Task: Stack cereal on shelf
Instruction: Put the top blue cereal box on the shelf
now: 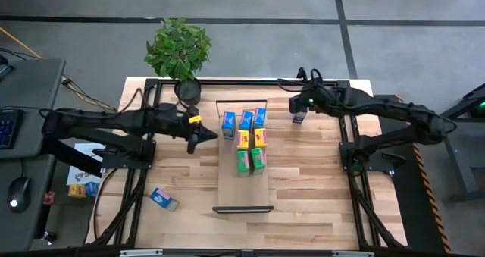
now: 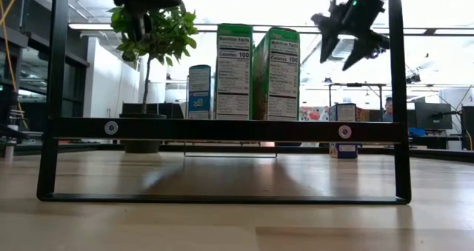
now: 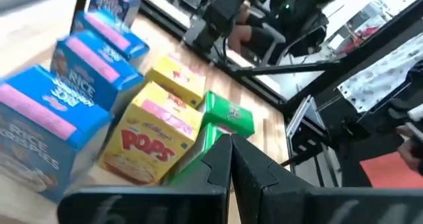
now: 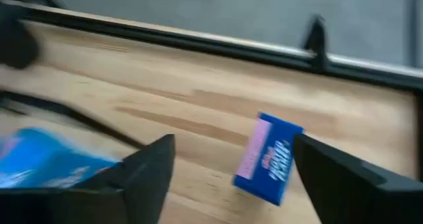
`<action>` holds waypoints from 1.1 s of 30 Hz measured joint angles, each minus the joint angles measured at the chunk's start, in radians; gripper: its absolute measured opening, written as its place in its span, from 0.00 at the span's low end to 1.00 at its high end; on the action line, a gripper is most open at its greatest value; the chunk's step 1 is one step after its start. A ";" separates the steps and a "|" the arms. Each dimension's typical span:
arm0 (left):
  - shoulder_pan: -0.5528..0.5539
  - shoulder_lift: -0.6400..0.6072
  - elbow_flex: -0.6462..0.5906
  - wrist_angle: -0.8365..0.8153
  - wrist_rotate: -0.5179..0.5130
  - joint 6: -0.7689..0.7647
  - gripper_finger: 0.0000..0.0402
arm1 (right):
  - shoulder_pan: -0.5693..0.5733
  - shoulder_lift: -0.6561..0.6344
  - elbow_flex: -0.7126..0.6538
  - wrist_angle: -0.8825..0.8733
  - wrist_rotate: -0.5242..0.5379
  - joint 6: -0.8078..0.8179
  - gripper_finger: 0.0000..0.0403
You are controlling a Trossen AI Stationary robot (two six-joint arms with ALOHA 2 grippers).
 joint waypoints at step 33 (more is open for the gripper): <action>0.028 -0.050 0.000 -0.024 0.024 0.086 0.00 | -0.132 0.467 0.007 -0.089 0.004 0.410 0.81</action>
